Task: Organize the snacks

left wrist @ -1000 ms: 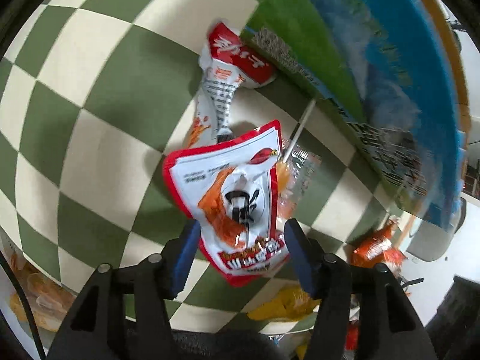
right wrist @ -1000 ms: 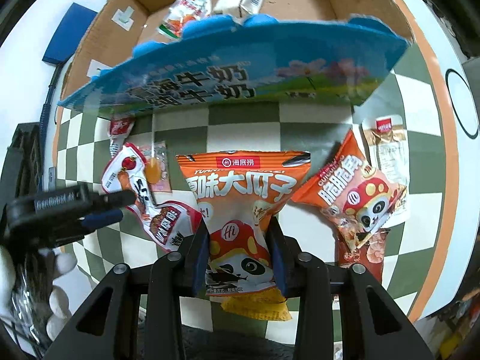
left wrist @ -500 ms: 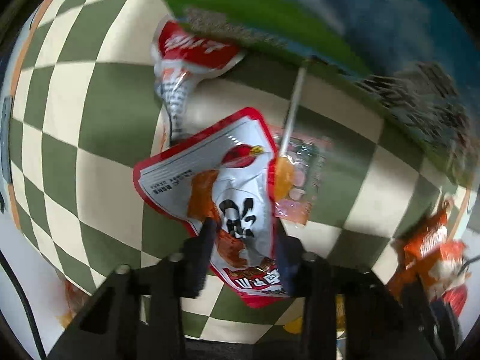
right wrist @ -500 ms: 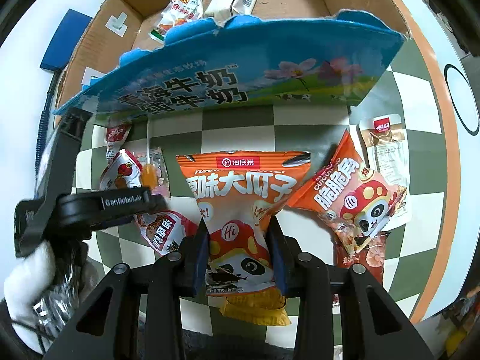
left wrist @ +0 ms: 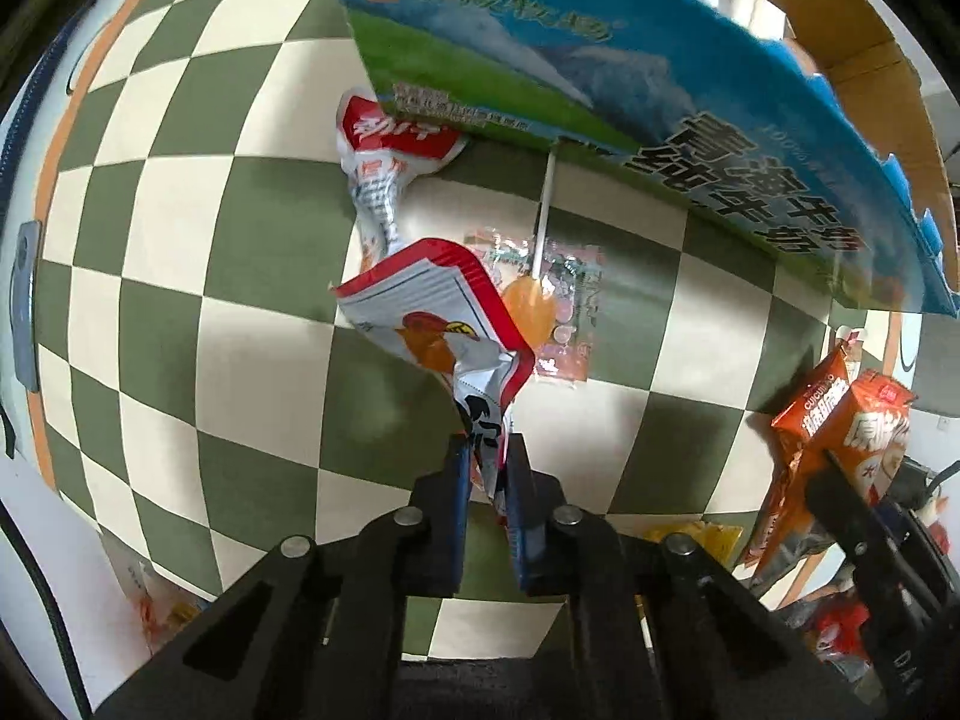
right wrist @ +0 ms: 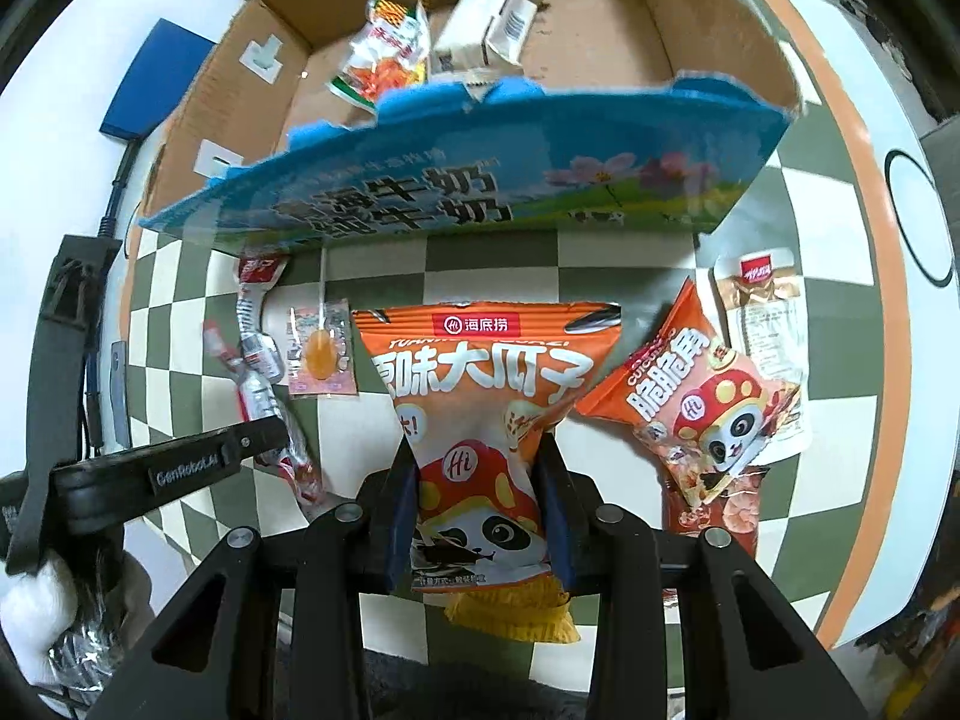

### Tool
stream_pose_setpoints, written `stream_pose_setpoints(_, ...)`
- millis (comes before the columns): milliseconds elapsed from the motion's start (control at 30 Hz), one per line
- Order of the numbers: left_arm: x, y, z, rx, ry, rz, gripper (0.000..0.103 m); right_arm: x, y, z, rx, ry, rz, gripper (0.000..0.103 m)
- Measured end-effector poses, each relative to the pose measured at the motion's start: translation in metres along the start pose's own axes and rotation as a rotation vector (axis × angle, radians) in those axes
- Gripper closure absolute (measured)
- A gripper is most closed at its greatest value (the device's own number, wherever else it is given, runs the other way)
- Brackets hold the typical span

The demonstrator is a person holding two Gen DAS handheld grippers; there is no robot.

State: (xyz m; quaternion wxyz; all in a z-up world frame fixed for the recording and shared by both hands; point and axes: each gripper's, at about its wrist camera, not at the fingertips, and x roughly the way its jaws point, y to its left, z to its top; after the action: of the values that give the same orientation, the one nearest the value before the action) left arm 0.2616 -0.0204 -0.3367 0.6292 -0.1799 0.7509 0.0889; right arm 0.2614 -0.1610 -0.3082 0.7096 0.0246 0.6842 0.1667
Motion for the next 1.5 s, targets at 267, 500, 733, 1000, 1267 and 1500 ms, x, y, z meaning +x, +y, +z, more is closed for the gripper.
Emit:
stream_pose_setpoints(267,0.0,0.031,-0.01,-0.029,0.006,-0.026,0.093,0.0,0.002,0.004,-0.006,0.008,0.0,0.064)
stream_pose_setpoints(500,0.0,0.054,-0.012,-0.077,0.017,-0.099,0.089,0.005,0.006,0.005,-0.012,0.016,0.005,0.064)
stream_pose_setpoints(733,0.009,0.041,0.001,-0.054,0.034,-0.132,0.061,0.011,0.013,0.005,-0.028,0.025,0.003,0.064)
stream_pose_setpoints(1000,0.024,0.031,0.008,-0.062,0.071,-0.114,0.06,0.01,0.011,0.005,-0.017,0.036,-0.006,0.064)
stream_pose_setpoints(1267,0.043,0.026,0.02,-0.072,0.121,-0.026,0.048,0.015,0.005,0.002,0.011,0.043,0.0,0.064)
stream_pose_setpoints(1500,0.031,0.015,0.012,-0.023,0.064,0.013,0.078,0.013,0.002,0.001,0.029,0.035,0.0,0.064)
